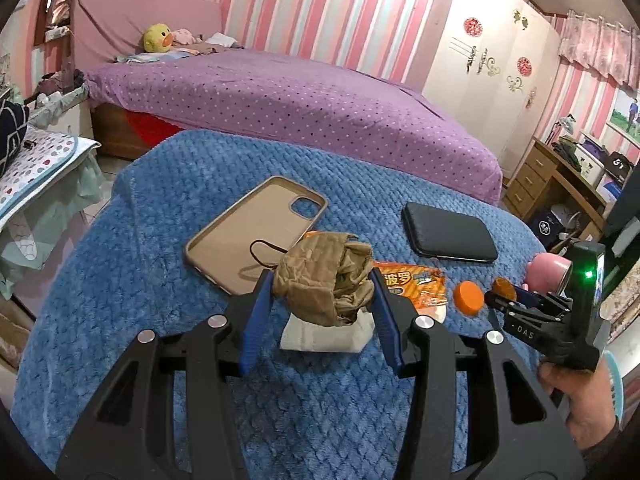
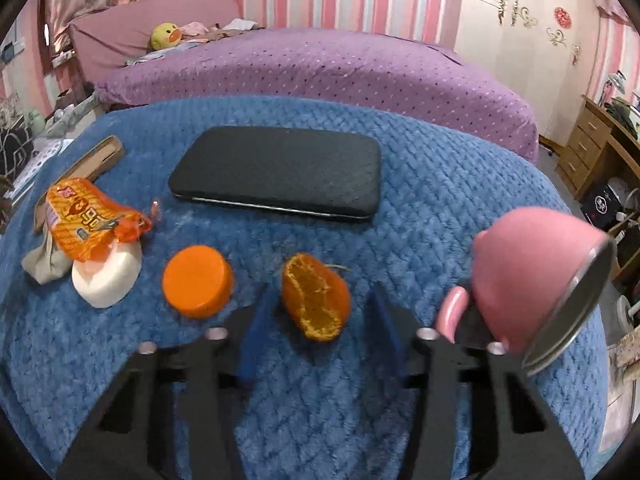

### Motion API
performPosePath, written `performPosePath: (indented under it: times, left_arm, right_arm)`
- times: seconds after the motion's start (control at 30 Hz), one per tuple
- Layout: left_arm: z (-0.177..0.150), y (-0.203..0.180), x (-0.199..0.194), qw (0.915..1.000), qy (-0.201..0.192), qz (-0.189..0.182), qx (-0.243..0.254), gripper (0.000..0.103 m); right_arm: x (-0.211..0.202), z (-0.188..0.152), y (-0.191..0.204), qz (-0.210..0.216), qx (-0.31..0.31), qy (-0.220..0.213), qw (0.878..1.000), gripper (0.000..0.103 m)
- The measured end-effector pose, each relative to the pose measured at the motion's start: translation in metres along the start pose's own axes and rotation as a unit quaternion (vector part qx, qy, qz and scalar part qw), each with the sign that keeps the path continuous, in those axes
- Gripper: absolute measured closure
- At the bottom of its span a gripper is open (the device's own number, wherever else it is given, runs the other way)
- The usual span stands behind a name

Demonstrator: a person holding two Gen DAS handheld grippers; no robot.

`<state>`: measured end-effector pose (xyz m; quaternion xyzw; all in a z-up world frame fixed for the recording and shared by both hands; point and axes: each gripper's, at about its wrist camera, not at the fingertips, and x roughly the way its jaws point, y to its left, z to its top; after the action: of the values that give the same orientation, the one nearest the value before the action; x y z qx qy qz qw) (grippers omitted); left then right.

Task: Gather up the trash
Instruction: 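Grasp the brown crumpled paper with the left gripper while the right grasps orange peel, then carry the brown paper and orange peel to the blue wastebasket with both grippers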

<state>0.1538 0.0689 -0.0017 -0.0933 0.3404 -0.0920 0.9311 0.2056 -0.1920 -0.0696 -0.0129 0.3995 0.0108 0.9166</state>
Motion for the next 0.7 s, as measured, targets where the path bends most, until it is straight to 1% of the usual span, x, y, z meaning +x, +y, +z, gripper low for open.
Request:
performPosePath:
  times: [0.13, 0.3, 0.5, 0.7]
  left_arm:
    - [0.000, 0.000, -0.004, 1.0000, -0.004, 0.002, -0.002, 0.056]
    - [-0.002, -0.006, -0.009, 1.0000, -0.005, 0.003, 0.007, 0.056]
    - [-0.005, -0.016, -0.024, 0.9998, -0.015, 0.002, 0.013, 0.056]
    - [-0.013, -0.029, -0.038, 0.9994, -0.021, 0.000, 0.027, 0.056]
  right_arm:
    - [-0.007, -0.003, -0.002, 0.018, 0.004, -0.007, 1.000, 0.077]
    - [-0.026, -0.007, -0.001, 0.045, 0.014, -0.024, 0.999, 0.078]
    - [-0.058, -0.007, 0.008, 0.060, 0.001, -0.047, 0.997, 0.078]
    - [-0.103, -0.011, 0.008, 0.070, -0.001, -0.081, 0.994, 0.078]
